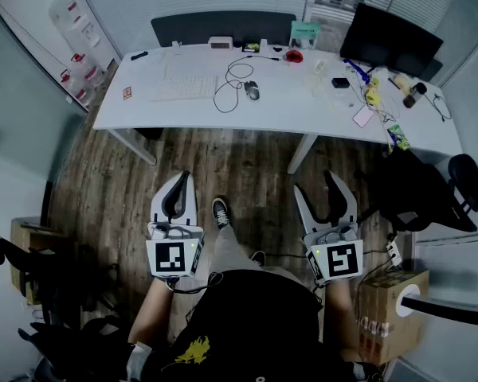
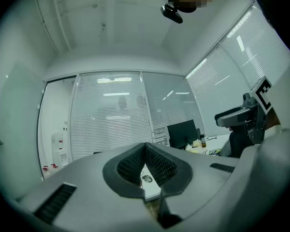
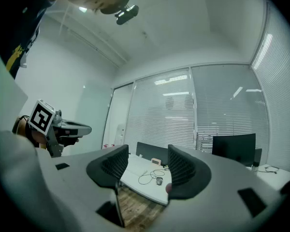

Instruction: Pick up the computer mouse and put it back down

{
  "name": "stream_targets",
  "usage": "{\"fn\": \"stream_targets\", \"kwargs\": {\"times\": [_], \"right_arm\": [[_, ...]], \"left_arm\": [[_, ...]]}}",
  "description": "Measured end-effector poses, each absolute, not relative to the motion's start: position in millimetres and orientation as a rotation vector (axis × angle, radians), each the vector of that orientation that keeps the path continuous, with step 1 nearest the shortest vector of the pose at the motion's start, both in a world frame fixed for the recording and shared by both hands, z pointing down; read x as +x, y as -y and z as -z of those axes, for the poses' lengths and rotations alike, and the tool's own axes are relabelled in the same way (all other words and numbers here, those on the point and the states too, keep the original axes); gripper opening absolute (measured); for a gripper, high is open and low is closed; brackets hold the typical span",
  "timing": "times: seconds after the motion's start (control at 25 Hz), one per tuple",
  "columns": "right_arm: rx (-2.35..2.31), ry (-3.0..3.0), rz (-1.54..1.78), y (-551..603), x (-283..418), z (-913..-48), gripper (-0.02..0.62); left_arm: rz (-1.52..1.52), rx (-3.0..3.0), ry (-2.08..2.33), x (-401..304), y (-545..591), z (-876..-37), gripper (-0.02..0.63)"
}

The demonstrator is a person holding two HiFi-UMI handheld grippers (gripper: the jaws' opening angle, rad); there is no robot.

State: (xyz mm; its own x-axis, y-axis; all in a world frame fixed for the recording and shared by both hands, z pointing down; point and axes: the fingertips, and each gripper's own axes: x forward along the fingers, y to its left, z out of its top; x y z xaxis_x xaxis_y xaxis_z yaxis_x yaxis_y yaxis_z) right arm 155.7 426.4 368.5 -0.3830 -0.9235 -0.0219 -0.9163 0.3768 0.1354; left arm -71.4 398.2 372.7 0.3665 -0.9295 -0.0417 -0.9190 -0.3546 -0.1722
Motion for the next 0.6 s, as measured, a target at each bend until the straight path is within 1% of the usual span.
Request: {"fn": "stream_targets", "kwargs": {"times": [0.12, 0.16, 0.24, 0.36, 0.44, 0.6], "right_arm": [[1.753, 2.593, 0.154, -424.0, 164.1, -366.8, 0.258], [1.76, 2.61, 0.135, -422.7, 166.2, -366.9, 0.27], [1.756, 2.631, 0.107, -417.6, 166.9, -369.2, 0.325], [1.736, 2.629, 0.079, -403.6, 162.7, -375.5, 0.359], [1.748, 2.617, 0.056, -388.6, 160.9, -379.5, 0.368], [1.794, 2.582, 0.015, -345.2, 159.0, -386.1, 0.396]], "left_arm": [[0.059, -2.465, -1.686, -67.1, -391.5, -371.0, 0.012], [0.078, -2.469, -1.678, -66.1, -388.9, -373.4, 0.012], [0.112, -2.475, -1.659, -65.2, -381.7, -377.1, 0.012], [0.111, -2.481, -1.646, -67.4, -365.9, -377.0, 0.012], [0.115, -2.492, -1.634, -70.4, -351.3, -380.1, 0.015], [0.161, -2.501, -1.619, -81.4, -305.9, -385.2, 0.126]]}}
